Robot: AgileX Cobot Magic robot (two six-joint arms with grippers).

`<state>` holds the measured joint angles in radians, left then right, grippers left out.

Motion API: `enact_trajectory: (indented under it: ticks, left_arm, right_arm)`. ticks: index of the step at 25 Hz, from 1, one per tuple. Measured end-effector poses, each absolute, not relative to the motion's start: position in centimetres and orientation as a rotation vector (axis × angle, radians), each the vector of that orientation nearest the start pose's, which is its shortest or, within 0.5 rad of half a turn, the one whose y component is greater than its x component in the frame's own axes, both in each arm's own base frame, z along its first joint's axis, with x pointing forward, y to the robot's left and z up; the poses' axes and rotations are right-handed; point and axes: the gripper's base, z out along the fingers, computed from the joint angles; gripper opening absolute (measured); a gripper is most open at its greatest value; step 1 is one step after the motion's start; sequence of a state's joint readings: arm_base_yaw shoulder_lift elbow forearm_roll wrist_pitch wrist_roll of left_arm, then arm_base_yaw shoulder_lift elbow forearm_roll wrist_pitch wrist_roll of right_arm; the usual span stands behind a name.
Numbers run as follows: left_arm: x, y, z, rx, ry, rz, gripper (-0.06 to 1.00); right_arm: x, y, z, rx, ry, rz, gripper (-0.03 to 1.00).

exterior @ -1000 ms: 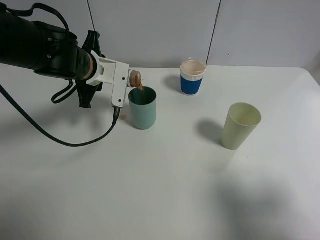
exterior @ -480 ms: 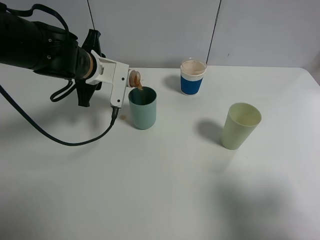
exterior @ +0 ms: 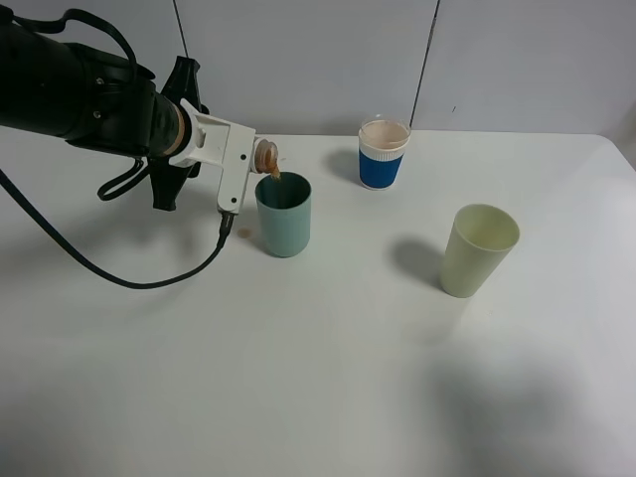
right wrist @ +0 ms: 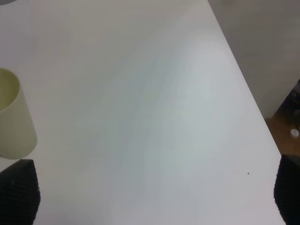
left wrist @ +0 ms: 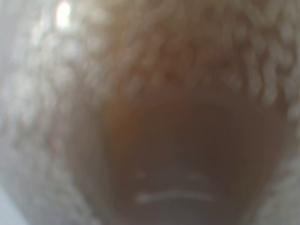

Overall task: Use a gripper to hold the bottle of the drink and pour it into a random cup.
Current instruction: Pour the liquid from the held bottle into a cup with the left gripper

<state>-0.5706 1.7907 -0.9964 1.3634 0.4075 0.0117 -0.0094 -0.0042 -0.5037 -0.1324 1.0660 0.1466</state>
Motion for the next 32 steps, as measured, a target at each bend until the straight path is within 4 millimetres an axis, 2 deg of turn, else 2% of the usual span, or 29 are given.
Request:
enact_trajectory:
  ticks: [32]
  left_arm:
    - [32.66, -16.64, 18.67, 1.942, 1.466, 0.903, 0.32]
  right_arm:
    - [-0.67, -1.05, 27.84, 0.166, 2.029, -0.072, 1.0]
